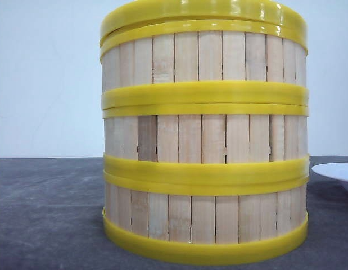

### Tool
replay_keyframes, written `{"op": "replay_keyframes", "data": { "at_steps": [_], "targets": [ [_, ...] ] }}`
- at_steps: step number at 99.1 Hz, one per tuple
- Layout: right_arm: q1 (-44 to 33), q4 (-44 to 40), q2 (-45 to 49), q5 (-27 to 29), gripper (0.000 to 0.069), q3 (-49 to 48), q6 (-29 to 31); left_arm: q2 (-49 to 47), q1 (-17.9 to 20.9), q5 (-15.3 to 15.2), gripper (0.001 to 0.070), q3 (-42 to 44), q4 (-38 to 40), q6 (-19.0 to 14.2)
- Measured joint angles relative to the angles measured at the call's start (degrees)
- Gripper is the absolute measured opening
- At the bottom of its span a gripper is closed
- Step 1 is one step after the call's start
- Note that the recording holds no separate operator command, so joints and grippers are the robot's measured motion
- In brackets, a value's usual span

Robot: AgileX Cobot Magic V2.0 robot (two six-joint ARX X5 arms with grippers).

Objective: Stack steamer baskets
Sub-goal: 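Release the lid and raise the right gripper away from the stack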

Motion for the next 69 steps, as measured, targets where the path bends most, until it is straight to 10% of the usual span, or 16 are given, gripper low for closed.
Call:
{"op": "replay_keyframes", "data": {
  "at_steps": [33, 69],
  "targets": [
    [0.0, 0.0, 0.0, 0.0, 0.0015, 0.0, 0.0, -8.7, 14.9, 0.0, 0.0030, -30.3, 24.0, 2.6],
    [0.0, 0.0, 0.0, 0.0, 0.0015, 0.0, 0.0, -18.0, 16.7, 0.1, 0.0030, -47.1, 29.7, 2.1]
  ]
}}
